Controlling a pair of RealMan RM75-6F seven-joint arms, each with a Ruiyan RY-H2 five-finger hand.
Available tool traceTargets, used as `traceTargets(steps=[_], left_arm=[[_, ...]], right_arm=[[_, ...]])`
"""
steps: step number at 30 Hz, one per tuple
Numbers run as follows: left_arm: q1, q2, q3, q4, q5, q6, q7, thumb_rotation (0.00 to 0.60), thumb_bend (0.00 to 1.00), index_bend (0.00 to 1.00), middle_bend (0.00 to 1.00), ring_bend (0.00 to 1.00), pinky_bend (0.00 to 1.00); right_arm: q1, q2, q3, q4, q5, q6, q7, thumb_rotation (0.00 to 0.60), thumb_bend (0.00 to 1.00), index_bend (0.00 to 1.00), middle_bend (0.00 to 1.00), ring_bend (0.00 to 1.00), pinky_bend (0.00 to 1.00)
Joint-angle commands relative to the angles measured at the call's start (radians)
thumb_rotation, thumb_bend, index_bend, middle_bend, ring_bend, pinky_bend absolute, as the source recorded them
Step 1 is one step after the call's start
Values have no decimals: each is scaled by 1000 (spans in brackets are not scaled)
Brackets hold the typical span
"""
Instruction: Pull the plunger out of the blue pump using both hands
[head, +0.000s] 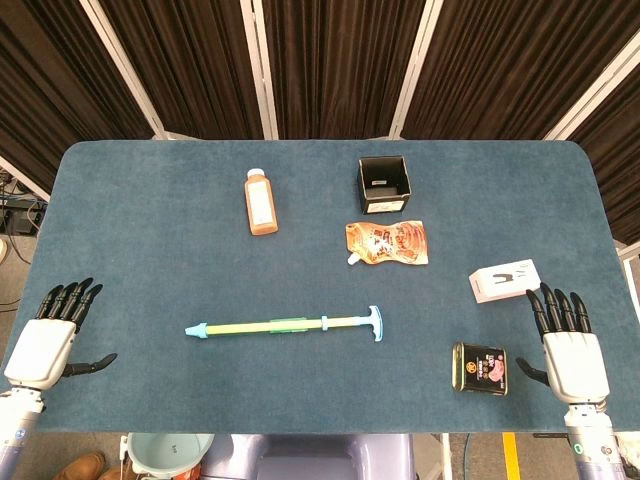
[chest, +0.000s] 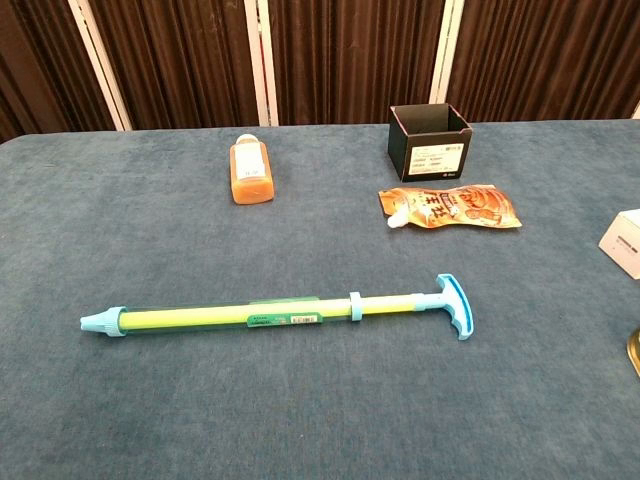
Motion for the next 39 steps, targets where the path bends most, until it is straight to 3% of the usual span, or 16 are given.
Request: traceTargets(steps=[1, 7, 10, 14, 17, 24, 33, 39], left_arm=[[-12, -20, -5, 16, -7, -16, 14, 600, 116, 2, 3, 16, 19], [-46, -106, -22, 71, -2, -40, 34, 600, 116, 96, 20, 16, 19], [-74, -197, -39, 136, 32, -26, 47, 600, 121, 216, 32, 19, 19], [-117, -311, -68, 220, 56, -18, 51, 600, 123, 465, 103, 47, 19], [-154, -371, -84, 261, 65, -33, 39, 600, 122, 527, 112, 48, 19], [-202, -465, -90, 354, 70, -63, 52, 600, 129, 510, 110, 48, 19], [-239, -518, -55, 394, 76, -118, 4, 600, 133, 467, 107, 48, 19], [-262, -533, -39, 431, 66, -163, 6, 600, 198, 447, 104, 48, 19]], right_arm=[[1, 3, 0, -8, 0, -2, -4, 600, 0, 0, 0, 0, 0], [1, 13, 8, -14, 17, -9, 8, 600, 0, 0, 0, 0, 0], [0, 21, 18, -18, 23, -3, 28, 600, 0, 0, 0, 0, 0], [6, 30, 32, -19, 49, -18, 51, 600, 0, 0, 0, 0, 0], [17, 35, 45, -11, 78, -45, 67, 600, 0, 0, 0, 0, 0], [28, 47, 59, 0, 113, -79, 107, 600, 0, 0, 0, 0, 0], [37, 58, 74, 14, 147, -103, 139, 600, 0, 0, 0, 0, 0], [38, 55, 70, 13, 147, -101, 127, 600, 0, 0, 0, 0, 0]])
